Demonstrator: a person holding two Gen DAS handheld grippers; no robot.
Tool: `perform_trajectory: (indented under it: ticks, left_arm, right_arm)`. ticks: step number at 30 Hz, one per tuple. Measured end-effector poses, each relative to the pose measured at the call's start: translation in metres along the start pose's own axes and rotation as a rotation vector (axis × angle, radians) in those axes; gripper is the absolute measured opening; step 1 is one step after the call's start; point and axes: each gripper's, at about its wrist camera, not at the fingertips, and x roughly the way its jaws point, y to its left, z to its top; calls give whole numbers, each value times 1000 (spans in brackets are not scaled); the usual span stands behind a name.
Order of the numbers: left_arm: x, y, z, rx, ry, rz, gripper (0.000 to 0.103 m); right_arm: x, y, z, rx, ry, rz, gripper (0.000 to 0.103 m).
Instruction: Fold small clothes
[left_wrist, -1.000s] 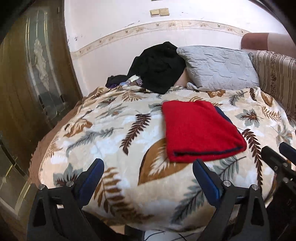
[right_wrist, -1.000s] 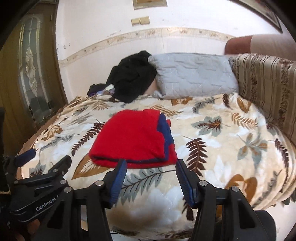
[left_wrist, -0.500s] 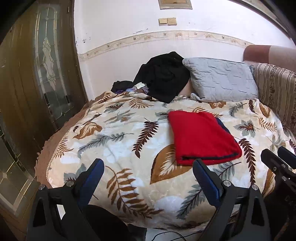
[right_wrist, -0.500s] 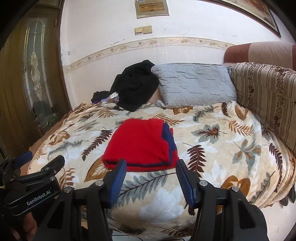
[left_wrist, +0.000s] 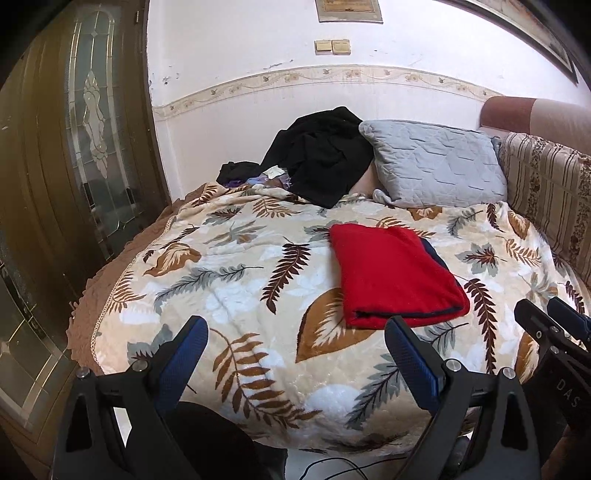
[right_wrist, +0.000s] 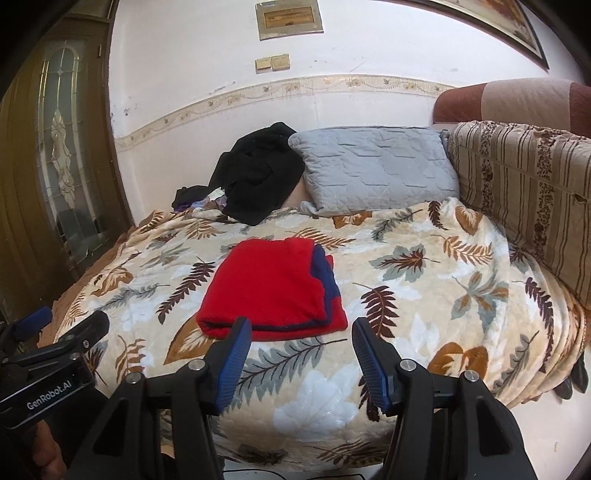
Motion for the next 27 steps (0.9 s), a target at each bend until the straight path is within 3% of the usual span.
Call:
perform_trajectory:
  ticks: [18,27]
  left_arm:
    - [-9,-5,10,25,-15,-26,96]
    - [-11,-7,11,30,-11,-39,96]
  right_arm:
    - [-18,4,11,6,-55,-22,62]
    - [-14,3,9,14,-37,-36,62]
